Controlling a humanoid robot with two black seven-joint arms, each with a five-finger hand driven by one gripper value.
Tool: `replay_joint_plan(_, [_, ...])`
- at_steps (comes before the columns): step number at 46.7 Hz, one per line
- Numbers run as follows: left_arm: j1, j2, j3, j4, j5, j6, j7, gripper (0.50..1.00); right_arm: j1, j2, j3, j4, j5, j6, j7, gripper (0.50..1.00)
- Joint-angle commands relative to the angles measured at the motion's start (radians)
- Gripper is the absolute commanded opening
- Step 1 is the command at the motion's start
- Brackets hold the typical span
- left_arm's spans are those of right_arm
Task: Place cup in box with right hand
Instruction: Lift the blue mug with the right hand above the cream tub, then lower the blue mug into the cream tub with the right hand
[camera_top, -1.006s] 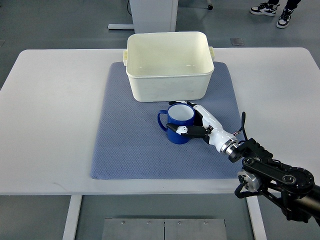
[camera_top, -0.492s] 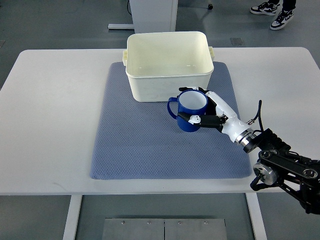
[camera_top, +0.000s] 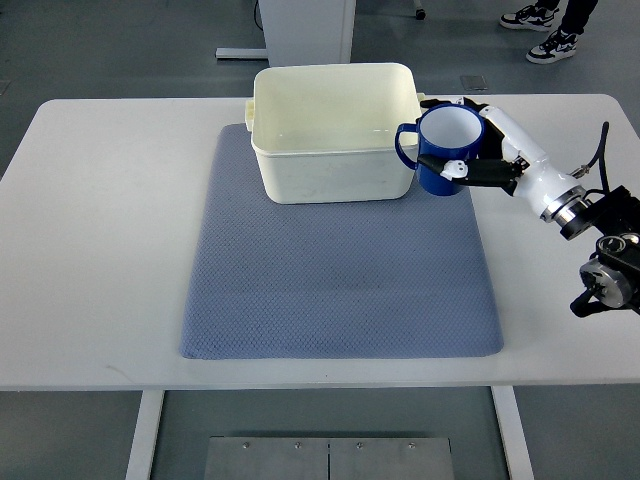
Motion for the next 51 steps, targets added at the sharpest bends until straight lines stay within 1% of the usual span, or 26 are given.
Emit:
replay_joint_plan(1, [0.000, 0.000, 0.001, 0.000, 0.000, 0.000, 0.000, 1.000, 0.036, -0.001, 0.021, -0.004, 0.002, 0.007, -0.039, 0.500])
replay_joint_plan(8, [0.000, 0.000, 0.000, 0.000, 0.000, 0.000, 0.000, 1.000, 0.087, 0.008, 0.043, -0.013, 0.002, 0.007, -0.100, 0.500])
replay_joint_plan(11, [0.000, 0.000, 0.000, 0.000, 0.000, 0.000, 0.000, 1.000, 0.114, 0.023, 0.041, -0.024, 0.004, 0.007, -0.117, 0.500])
replay_joint_plan(25, [0.000, 0.000, 0.000, 0.000, 0.000, 0.000, 0.000, 1.000, 0.205, 0.166, 0.041, -0.180, 0.008, 0.007, -0.183, 0.500])
replay_joint_plan(39, [0.000, 0.000, 0.000, 0.000, 0.000, 0.000, 0.000, 1.000, 0.246, 0.328, 0.041, -0.374, 0.008, 0.005, -0.206, 0.500])
replay_joint_plan(51, [0.000, 0.000, 0.000, 0.000, 0.000, 0.000, 0.000, 1.000, 0.248, 0.442, 0.043, -0.496, 0.008, -0.007, -0.211, 0.500])
